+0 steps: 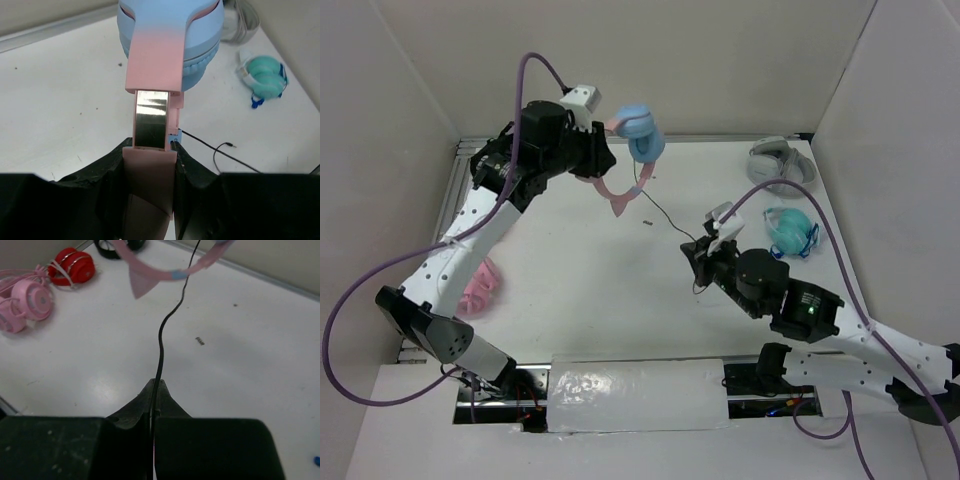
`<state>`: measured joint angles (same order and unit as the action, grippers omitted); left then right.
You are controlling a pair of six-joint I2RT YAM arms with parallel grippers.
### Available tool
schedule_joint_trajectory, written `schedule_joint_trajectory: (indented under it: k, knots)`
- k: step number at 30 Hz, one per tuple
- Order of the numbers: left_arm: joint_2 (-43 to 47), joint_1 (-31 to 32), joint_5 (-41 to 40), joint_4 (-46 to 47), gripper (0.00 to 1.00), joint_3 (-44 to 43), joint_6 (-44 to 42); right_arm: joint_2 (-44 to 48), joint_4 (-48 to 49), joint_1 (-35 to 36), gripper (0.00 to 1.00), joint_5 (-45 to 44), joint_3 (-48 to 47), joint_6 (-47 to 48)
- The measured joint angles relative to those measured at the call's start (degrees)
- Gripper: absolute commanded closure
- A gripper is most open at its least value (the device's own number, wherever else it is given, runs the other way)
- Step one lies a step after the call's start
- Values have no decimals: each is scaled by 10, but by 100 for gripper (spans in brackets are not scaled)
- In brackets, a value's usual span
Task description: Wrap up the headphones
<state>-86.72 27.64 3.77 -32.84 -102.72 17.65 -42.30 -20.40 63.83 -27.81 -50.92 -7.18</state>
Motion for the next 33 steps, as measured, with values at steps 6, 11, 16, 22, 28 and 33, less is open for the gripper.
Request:
schedule_joint_trajectory:
  k: [6, 11, 16, 22, 28, 33]
  knots:
    - [1, 2, 53, -13, 100, 54, -38, -43, -14, 1, 100, -50, -74, 123]
    - [2, 14, 107, -20, 100, 91, -72, -73, -9, -1, 100, -35, -93, 261]
    - [2, 33, 198, -30, 100, 137, -115, -75, -9, -24, 100, 35, -113, 372]
    - [2, 70, 271, -41, 100, 147, -147, -74, -6, -83, 100, 125, -137, 455]
    - [2, 125, 309, -38, 100, 154, -179, -108, -13, -152, 99, 201, -166, 487]
    - [2, 165, 312, -36, 100, 157, -194, -122, -15, -189, 97, 254, -167, 493]
